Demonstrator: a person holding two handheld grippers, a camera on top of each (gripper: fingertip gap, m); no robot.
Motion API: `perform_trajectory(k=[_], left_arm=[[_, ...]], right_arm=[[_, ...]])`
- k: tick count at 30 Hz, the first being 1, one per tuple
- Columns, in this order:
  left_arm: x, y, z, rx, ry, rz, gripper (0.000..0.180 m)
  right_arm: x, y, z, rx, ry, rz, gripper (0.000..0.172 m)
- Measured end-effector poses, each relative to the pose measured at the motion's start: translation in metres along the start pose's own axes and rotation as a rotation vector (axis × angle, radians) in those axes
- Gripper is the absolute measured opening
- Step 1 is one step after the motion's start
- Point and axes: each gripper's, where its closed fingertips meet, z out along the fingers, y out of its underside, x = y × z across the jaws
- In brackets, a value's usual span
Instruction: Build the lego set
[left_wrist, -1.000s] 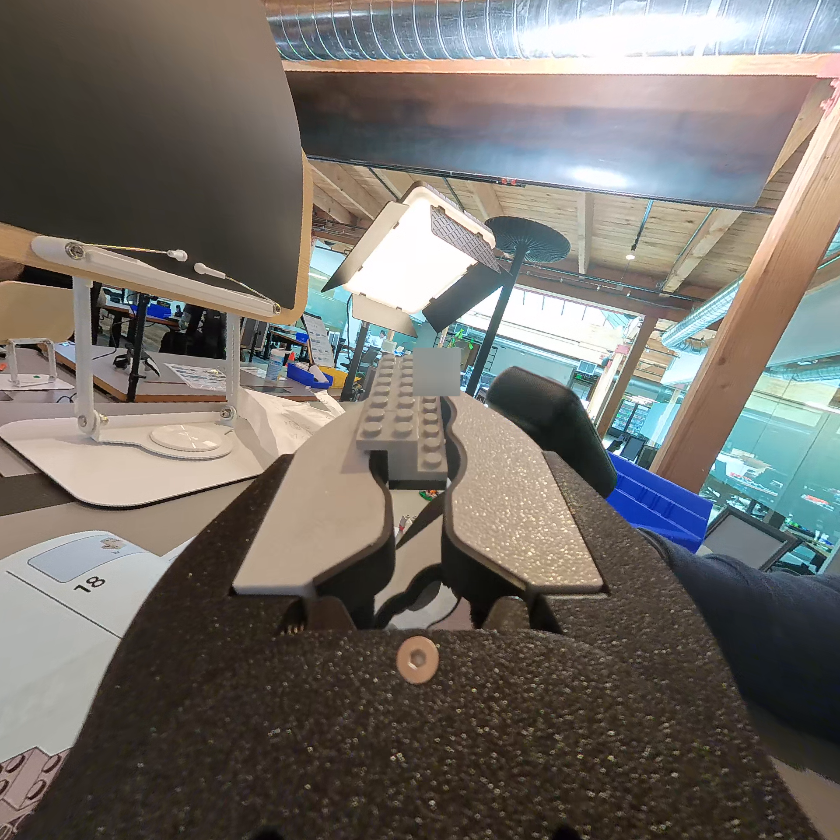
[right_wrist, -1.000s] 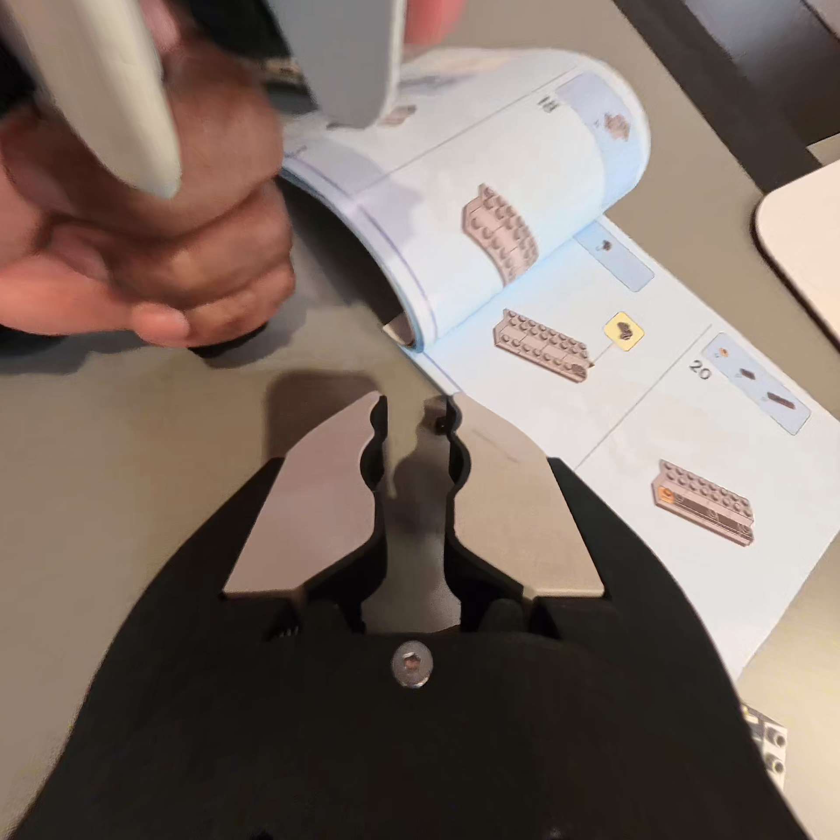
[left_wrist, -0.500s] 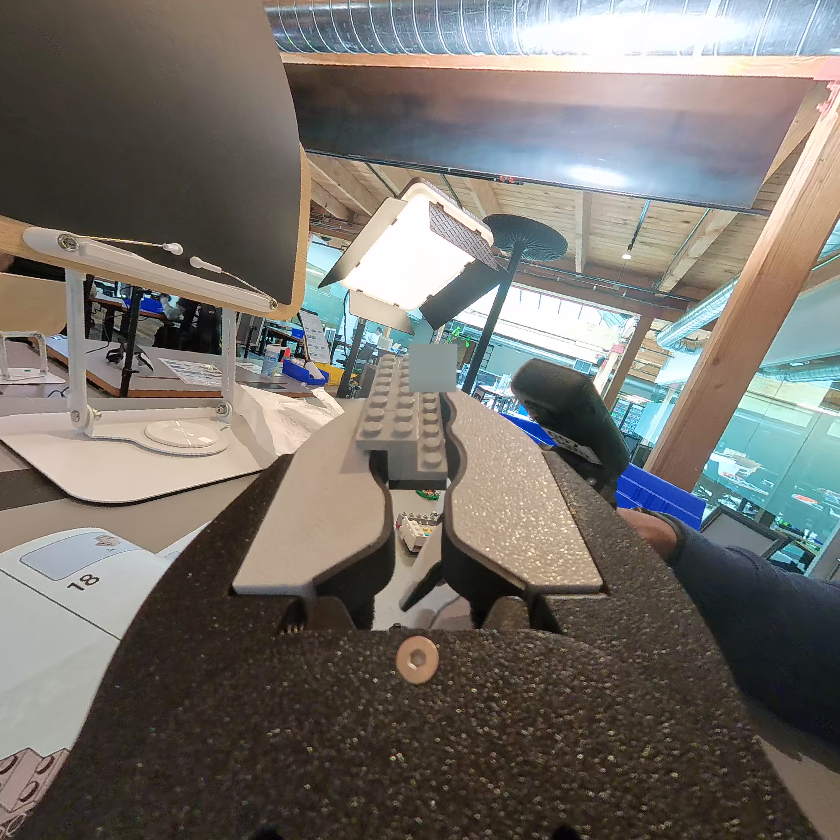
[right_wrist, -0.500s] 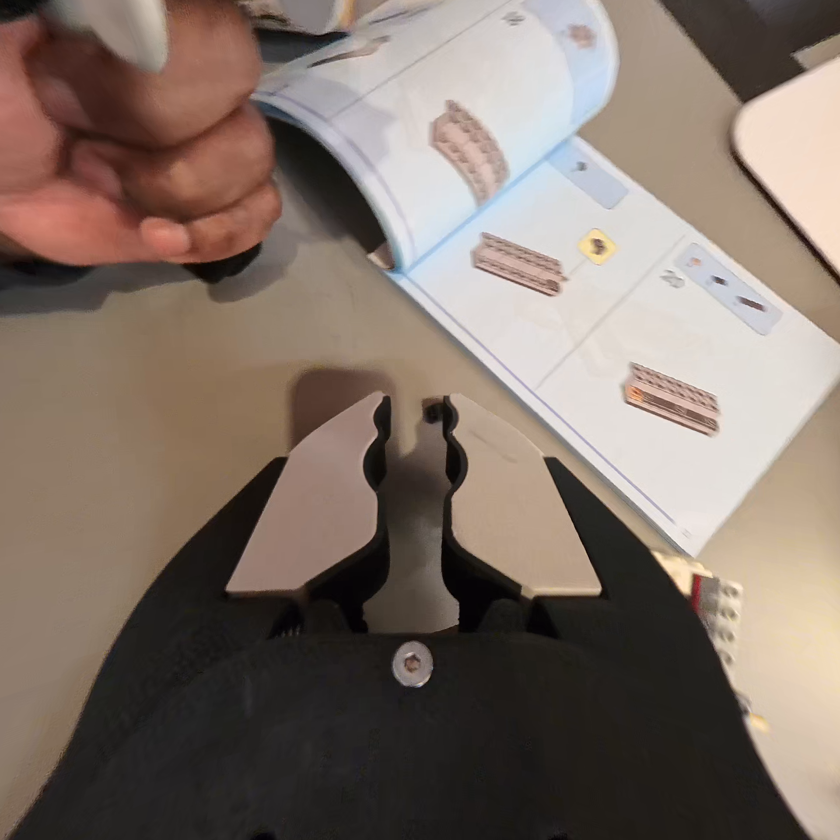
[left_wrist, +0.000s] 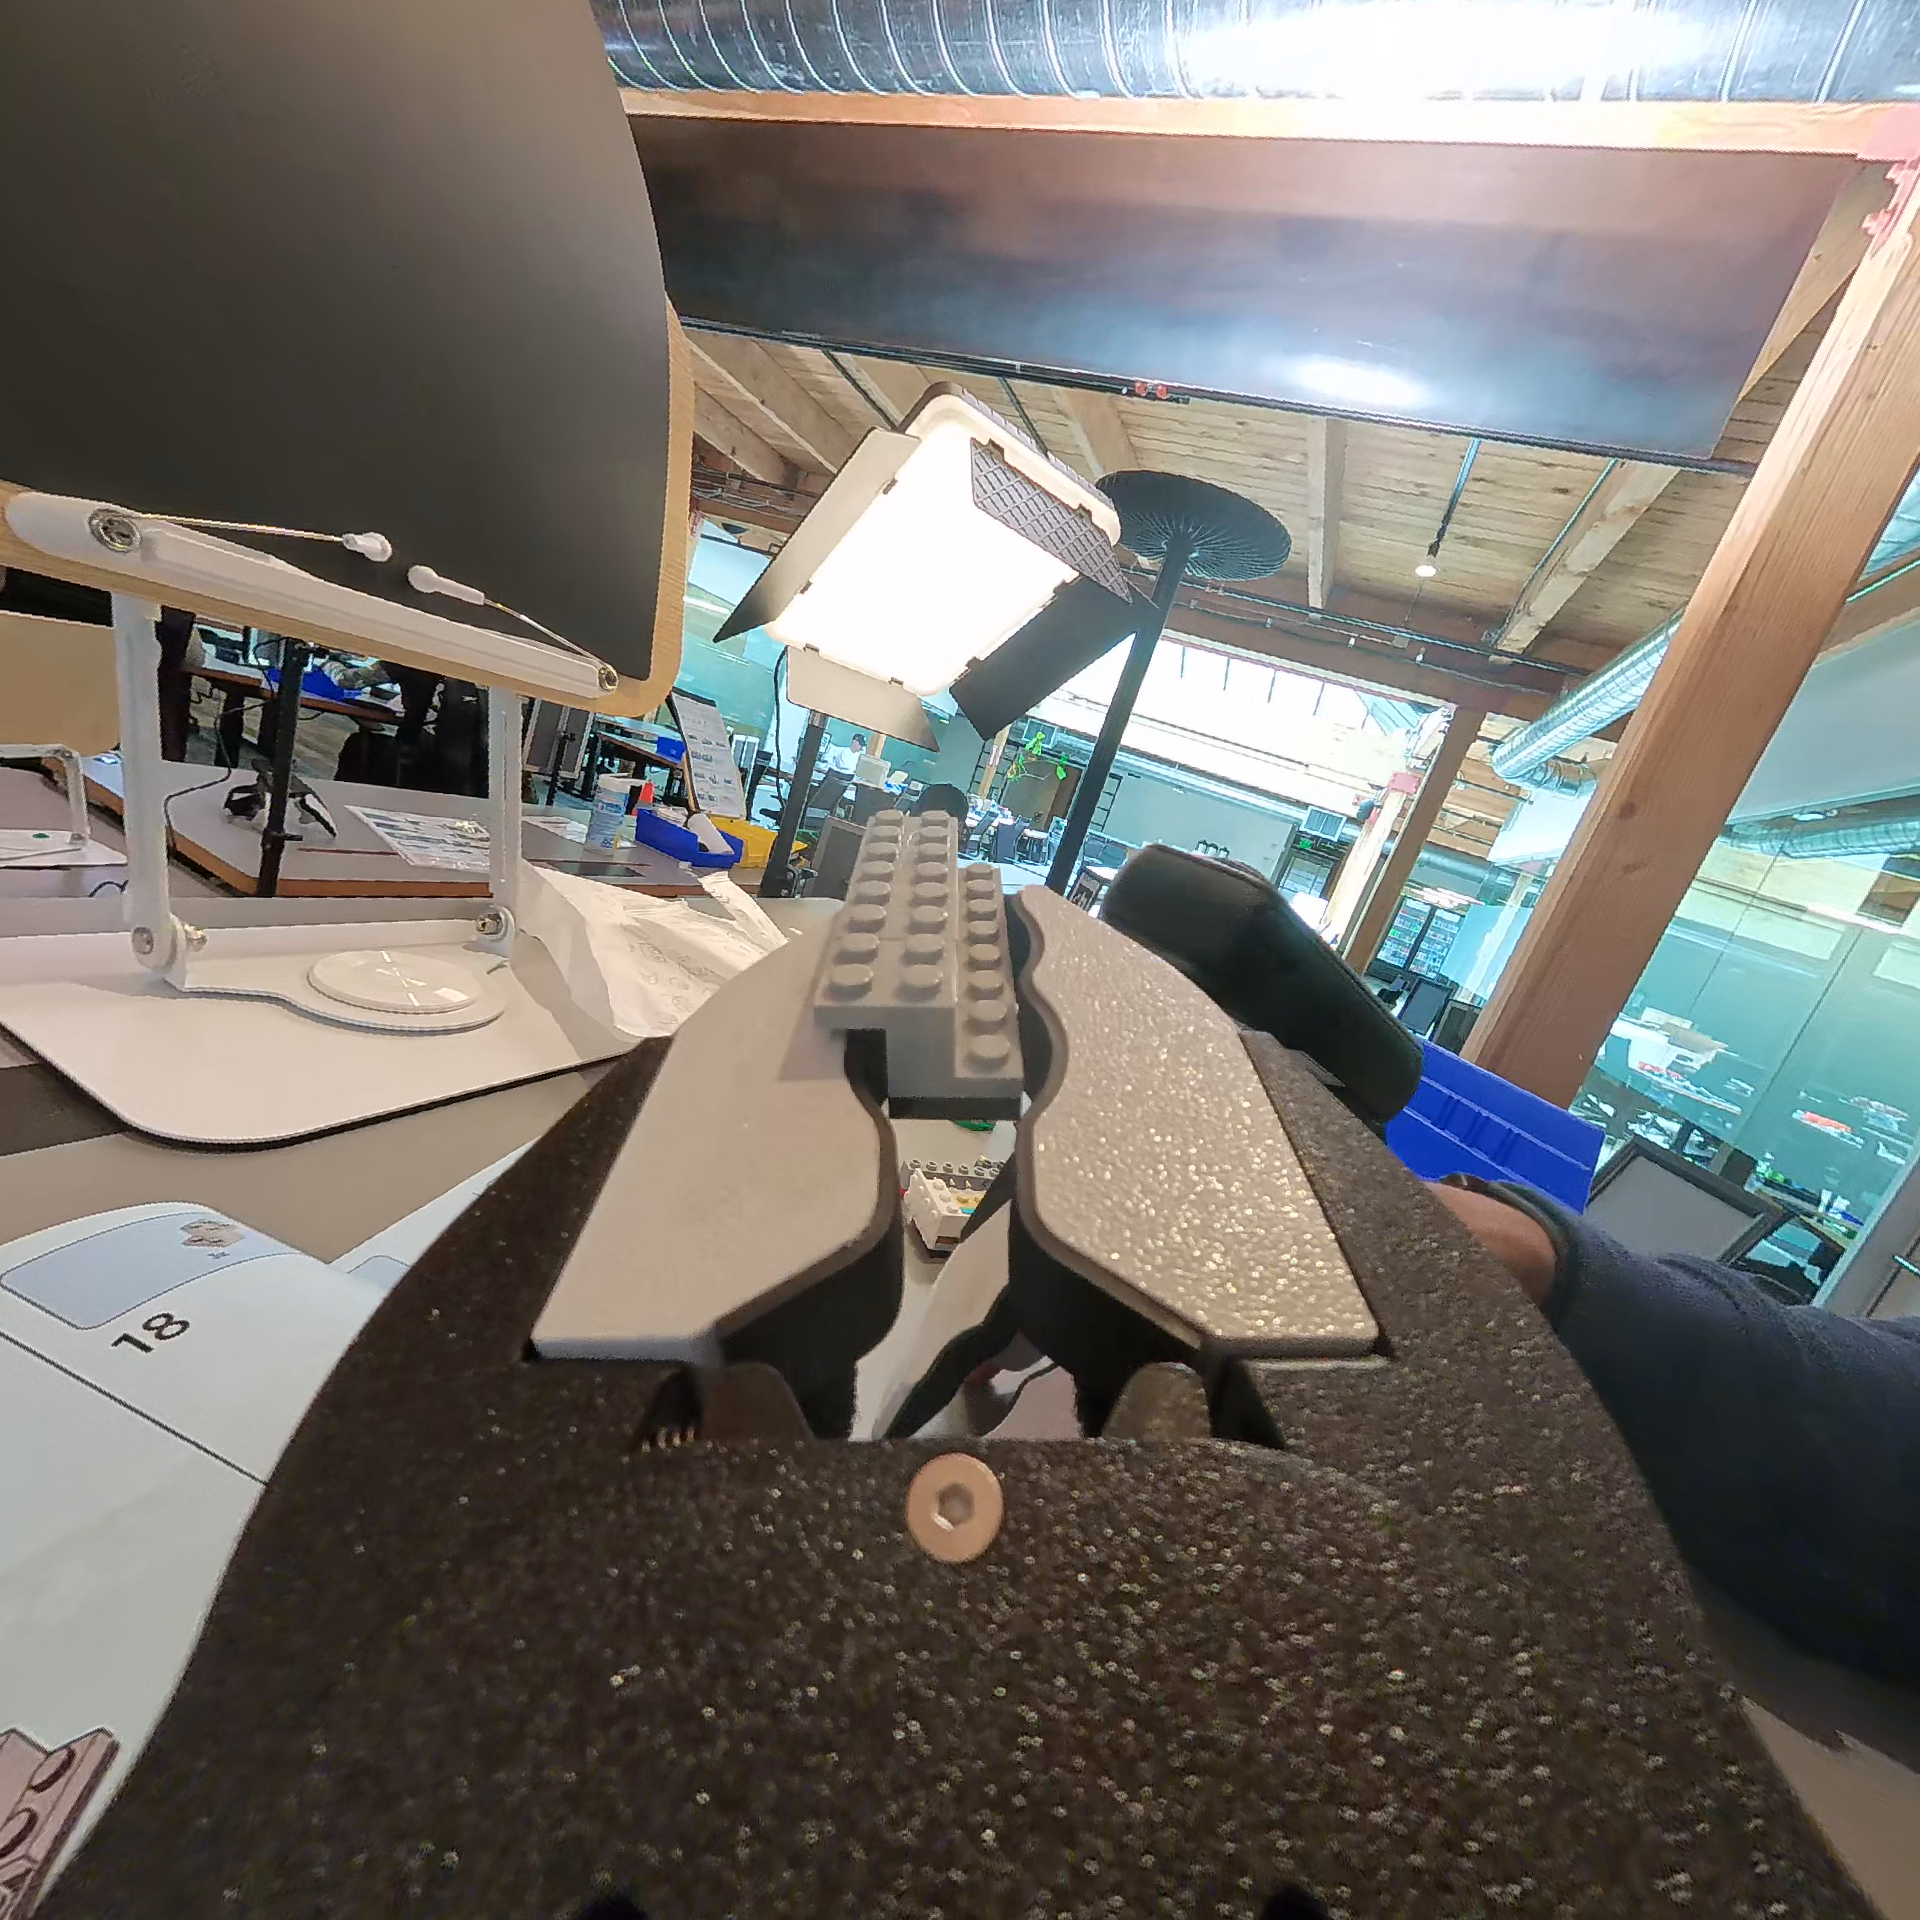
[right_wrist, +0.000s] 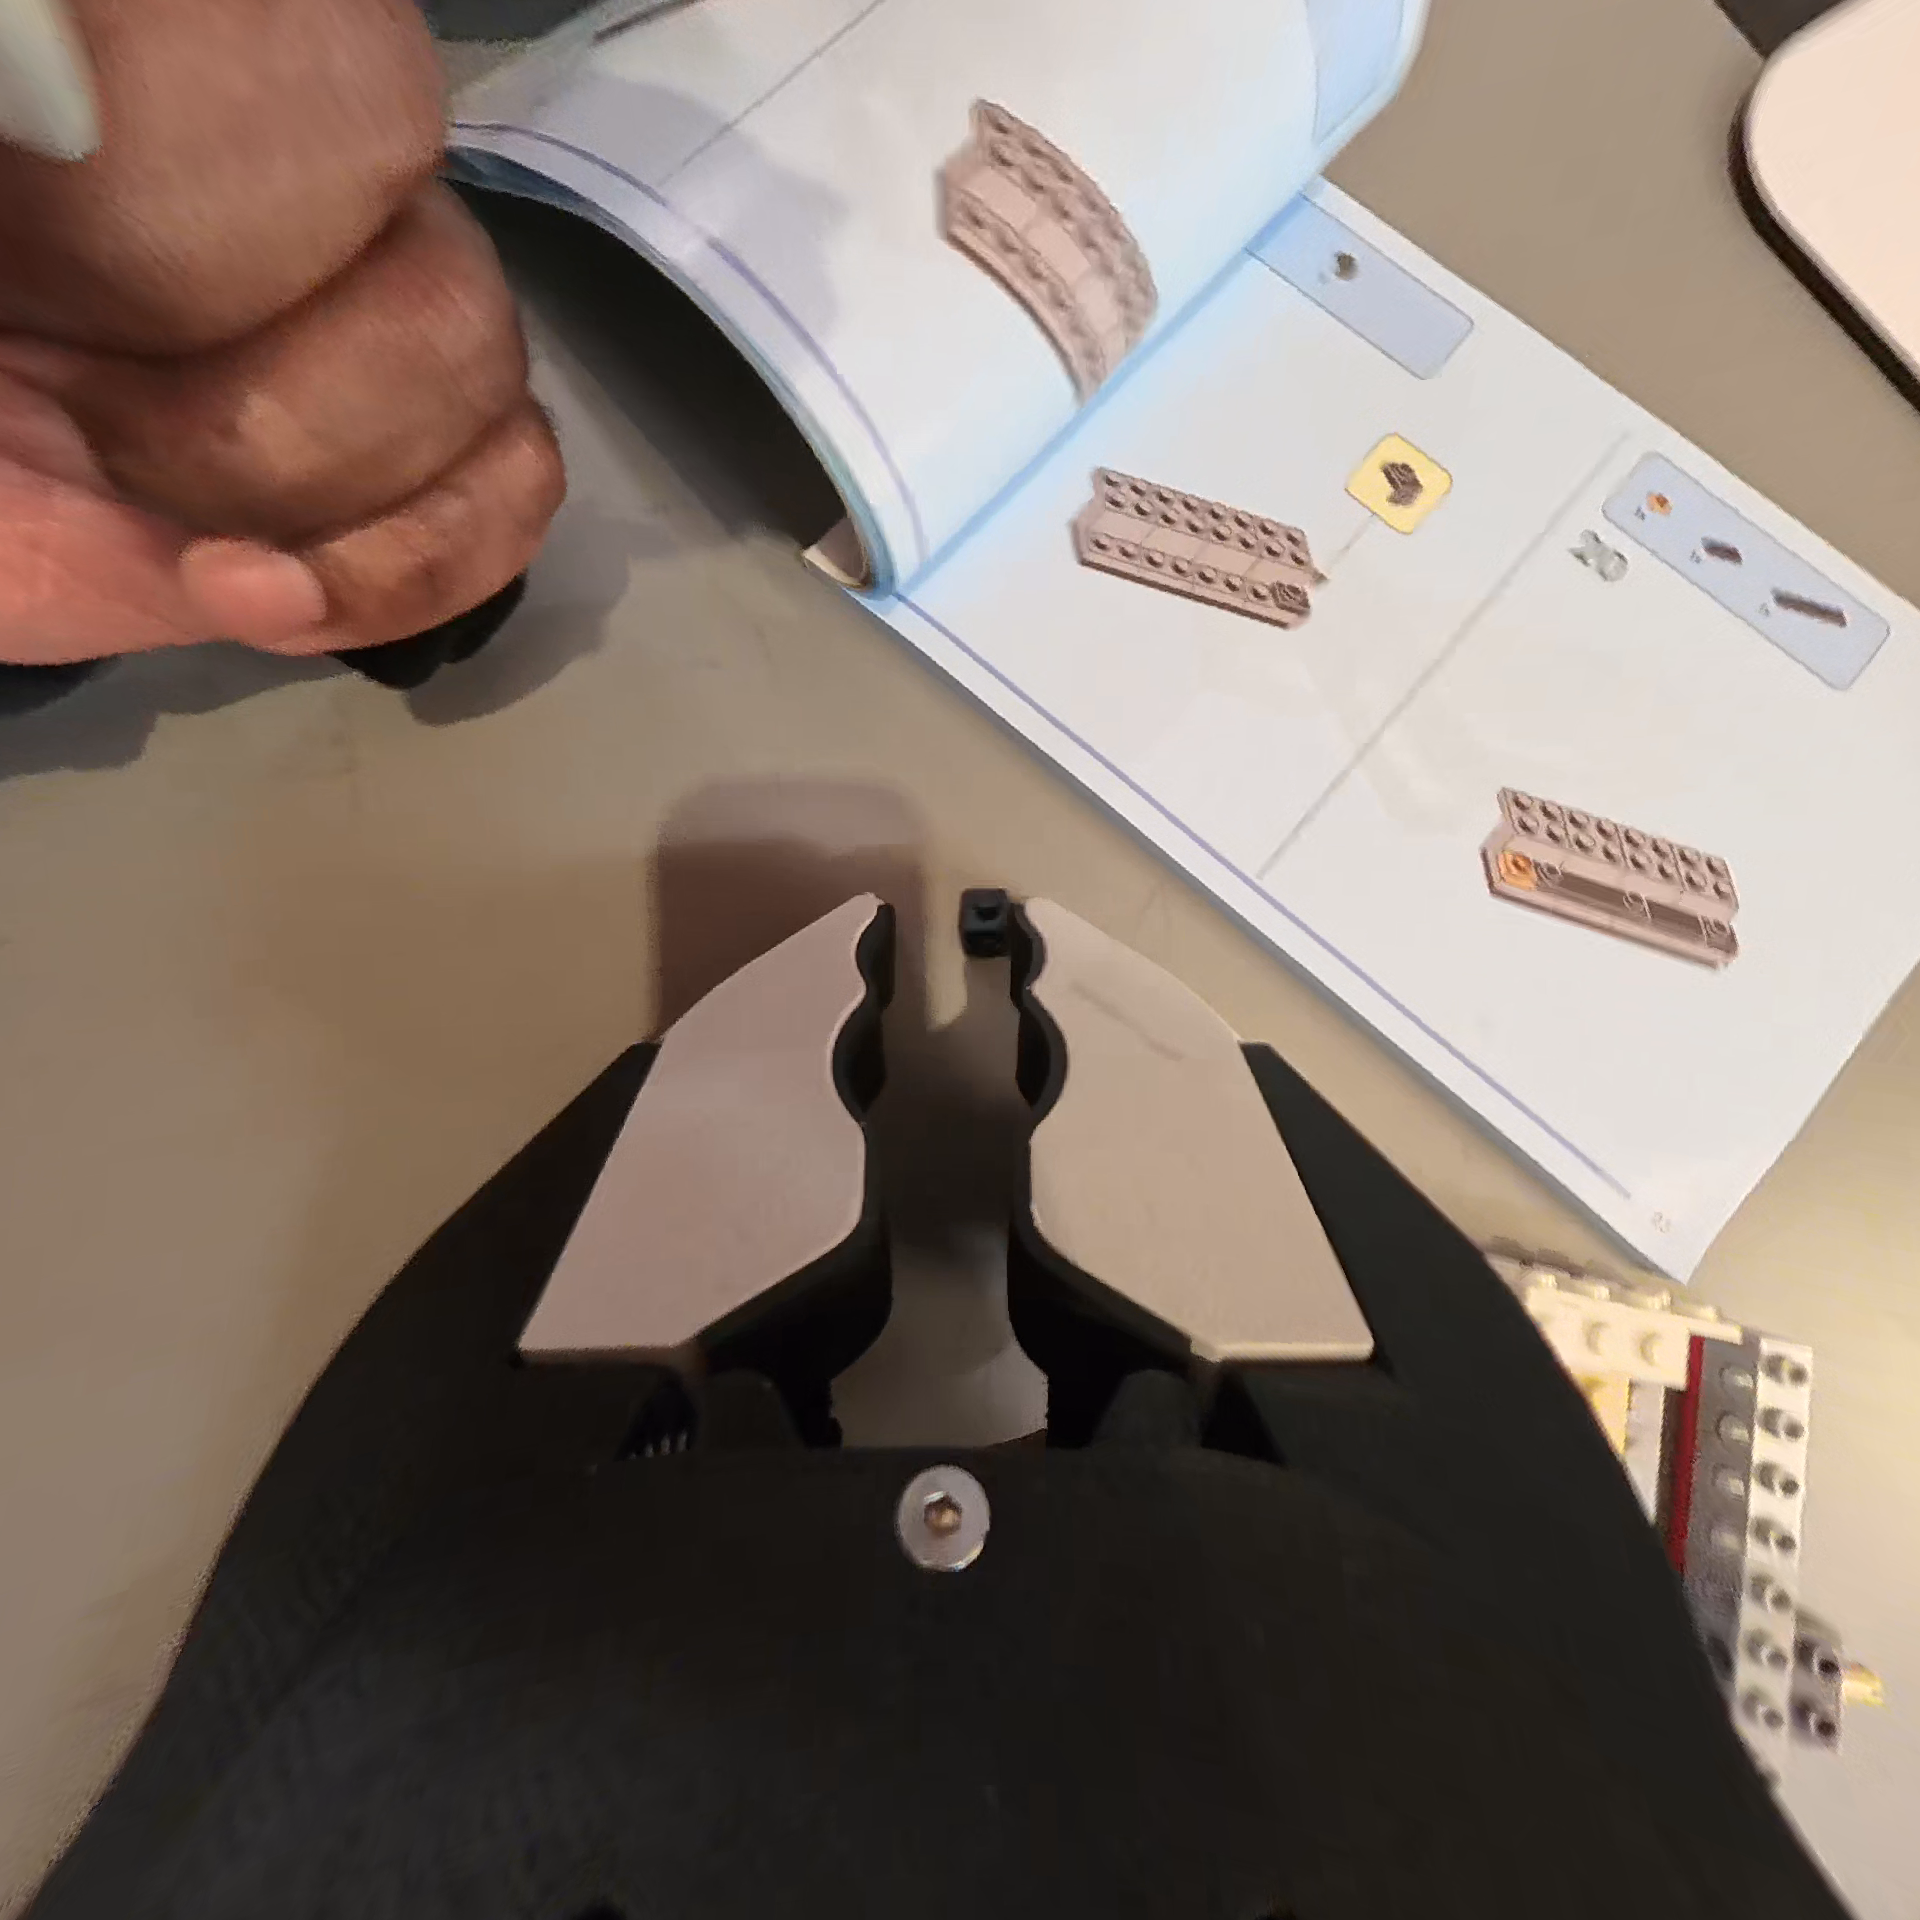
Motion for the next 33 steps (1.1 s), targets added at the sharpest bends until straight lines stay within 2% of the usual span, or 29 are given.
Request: perform_trajectory(k=[3,9,12,19,24,31,33], left_arm=[[0.001,0.002,0.001,-0.01,0.008,-0.001,0.018],[0.011,0.011,0.001,-0.101,0.071,0.047,0.018],[0.017,0.02,0.0,-0.182,0.108,0.08,0.018],[0.028,0.036,0.0,-0.285,0.171,0.105,0.018],[0.038,0.043,-0.002,-0.322,0.239,0.087,0.018],[0.049,0.055,-0.005,-0.38,0.316,0.102,0.017],[0.054,0.058,-0.003,-0.388,0.335,0.096,0.017]], right_arm=[[-0.004,-0.001,0.001,0.028,-0.03,-0.061,0.012],[-0.008,0.003,-0.003,0.056,-0.093,-0.113,0.018],[-0.008,0.003,-0.004,0.06,-0.116,-0.115,0.008],[-0.01,0.002,-0.007,0.079,-0.142,-0.107,0.008],[-0.011,-0.007,-0.033,0.245,-0.198,-0.156,0.007],[-0.017,-0.043,-0.108,0.617,-0.305,-0.181,0.007],[-0.02,-0.05,-0.12,0.663,-0.306,-0.184,0.007]])
